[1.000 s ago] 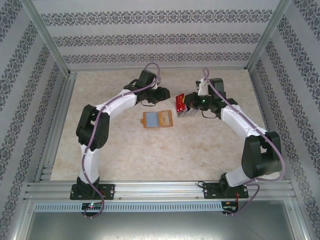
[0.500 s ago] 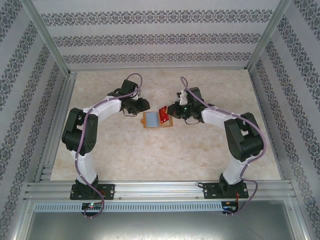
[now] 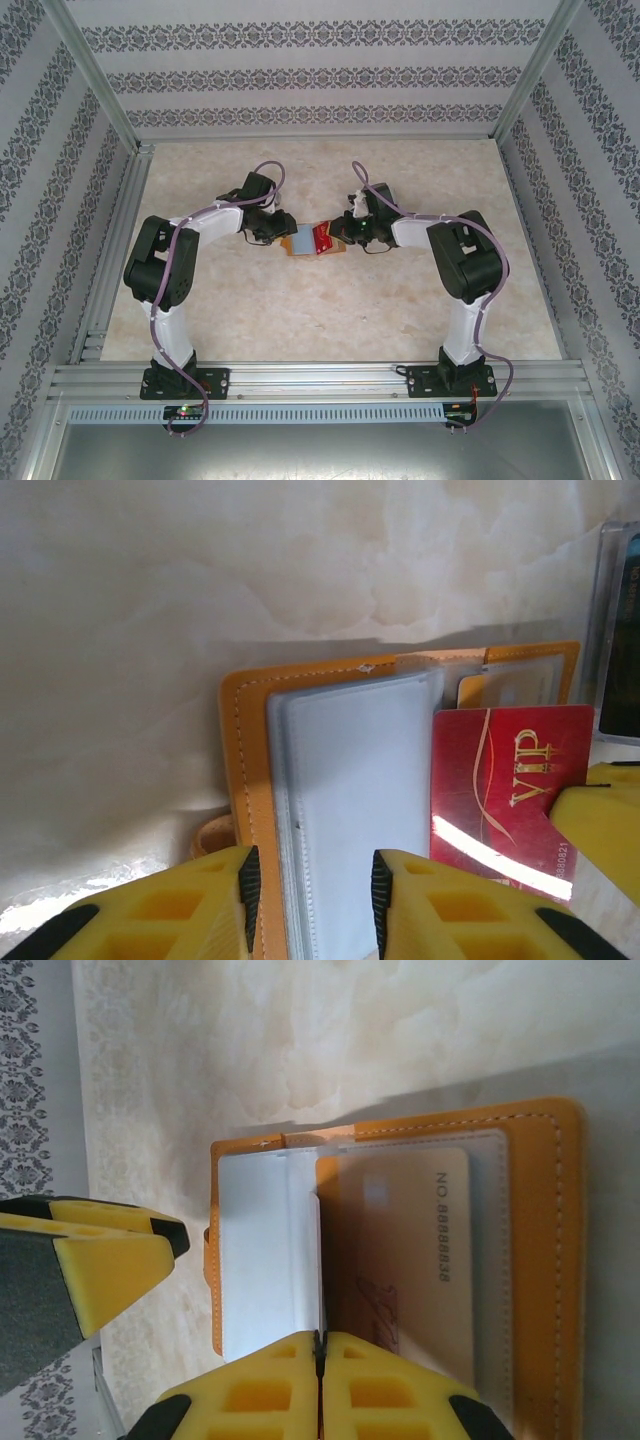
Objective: Put the credit cards into the card holder
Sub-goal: Insert the credit card into the card slot.
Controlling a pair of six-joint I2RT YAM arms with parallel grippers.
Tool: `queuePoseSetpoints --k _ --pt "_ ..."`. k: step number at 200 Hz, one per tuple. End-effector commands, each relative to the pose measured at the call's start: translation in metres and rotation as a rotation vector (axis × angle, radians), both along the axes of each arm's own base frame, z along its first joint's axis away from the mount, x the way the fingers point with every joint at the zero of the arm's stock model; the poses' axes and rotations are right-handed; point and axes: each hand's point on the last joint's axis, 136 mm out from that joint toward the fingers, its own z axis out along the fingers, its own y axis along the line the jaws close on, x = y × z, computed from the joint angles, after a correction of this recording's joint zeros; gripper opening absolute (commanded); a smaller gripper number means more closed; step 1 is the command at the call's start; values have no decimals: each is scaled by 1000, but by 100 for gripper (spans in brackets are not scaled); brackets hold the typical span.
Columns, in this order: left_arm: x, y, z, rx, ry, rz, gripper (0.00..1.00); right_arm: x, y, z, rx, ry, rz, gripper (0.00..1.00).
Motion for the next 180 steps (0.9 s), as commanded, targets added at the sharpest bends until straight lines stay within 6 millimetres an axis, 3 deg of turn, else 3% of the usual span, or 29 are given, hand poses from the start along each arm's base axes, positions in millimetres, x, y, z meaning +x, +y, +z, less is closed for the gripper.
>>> queuePoseSetpoints --k 1,77,180 --pt "1 -3 -5 -29 0 1 36 7 10 8 33 -21 17 9" --pt "-3 -3 -24 -32 33 6 33 8 16 -1 28 3 26 9" --pt "-4 -3 -27 -32 37 2 33 2 23 -12 -6 15 52 9"
